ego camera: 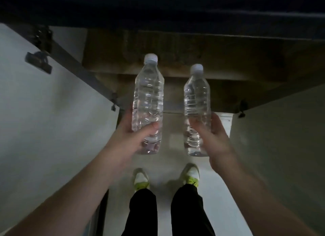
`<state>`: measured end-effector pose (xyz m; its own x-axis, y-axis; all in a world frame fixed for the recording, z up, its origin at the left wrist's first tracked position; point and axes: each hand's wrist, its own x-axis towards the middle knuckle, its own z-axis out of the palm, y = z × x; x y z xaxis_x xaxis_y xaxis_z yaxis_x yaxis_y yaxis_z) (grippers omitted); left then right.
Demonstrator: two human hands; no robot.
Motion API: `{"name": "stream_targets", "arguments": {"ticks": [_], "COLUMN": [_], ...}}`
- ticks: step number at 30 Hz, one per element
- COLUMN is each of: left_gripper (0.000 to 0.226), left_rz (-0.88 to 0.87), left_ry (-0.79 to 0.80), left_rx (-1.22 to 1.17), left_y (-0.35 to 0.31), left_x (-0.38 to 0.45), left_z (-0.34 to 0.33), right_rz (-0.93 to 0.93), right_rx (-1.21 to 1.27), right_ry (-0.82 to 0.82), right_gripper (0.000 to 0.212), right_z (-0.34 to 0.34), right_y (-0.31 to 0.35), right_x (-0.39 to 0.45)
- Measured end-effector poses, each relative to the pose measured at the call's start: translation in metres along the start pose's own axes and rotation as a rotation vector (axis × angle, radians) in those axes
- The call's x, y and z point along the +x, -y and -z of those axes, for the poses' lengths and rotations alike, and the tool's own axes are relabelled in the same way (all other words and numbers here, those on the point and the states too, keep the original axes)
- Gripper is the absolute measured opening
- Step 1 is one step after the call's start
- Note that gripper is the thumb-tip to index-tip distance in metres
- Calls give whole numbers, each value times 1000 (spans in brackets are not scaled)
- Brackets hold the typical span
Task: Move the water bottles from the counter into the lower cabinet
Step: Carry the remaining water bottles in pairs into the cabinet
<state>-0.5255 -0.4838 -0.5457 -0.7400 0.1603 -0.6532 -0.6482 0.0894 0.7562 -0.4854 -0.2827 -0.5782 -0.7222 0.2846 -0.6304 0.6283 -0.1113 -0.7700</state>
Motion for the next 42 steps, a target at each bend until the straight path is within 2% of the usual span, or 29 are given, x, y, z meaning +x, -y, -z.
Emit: {"name": "stream_targets", "arguments": {"ticks": [6,13,16,19,22,25,27,30,33,36,39,42], "left_gripper": [75,89,88,82,68,63,63,76,76,74,74,80], "left_rz": [-128,-190,-230,-308,-362,-453,-495,-553,-563,-577,-585,-595], "left_ry": [-109,-112,-229,-366,-455,-564,-603,-655,-673,-688,-644,-531], "left_rx": [119,186,299,377,412,544,610,694,741,733,692,691], "left_y": [8,-11,-25,-36,-43,-46,-47,-56,-68,-75,-74,-63], "left_x": [67,125,140,153,163,175,185,198,205,211,216,214], "left_z": [2,10,11,11,11,13,15,17,17,13,11,17], "right_rz": [86,173,263,337,334,362,403,436,461,469,429,380], "right_rx": [59,-41,-147,-267,-301,-434,-531,-676,-812,-833,-825,-781], "right_ry": [2,-48,-128,-228,-301,-351,-368,-396,-441,-451,-419,-413], "right_gripper": [62,78,79,69,71,72,74,73,63,61,74,88], "right_z": [7,13,11,6,1,-4,-4,-1,0,-2,0,1], "right_y": [-13,3,14,24,30,33,33,30,30,30,31,25], "right_x": [62,115,131,145,160,171,178,192,201,209,211,194]}}
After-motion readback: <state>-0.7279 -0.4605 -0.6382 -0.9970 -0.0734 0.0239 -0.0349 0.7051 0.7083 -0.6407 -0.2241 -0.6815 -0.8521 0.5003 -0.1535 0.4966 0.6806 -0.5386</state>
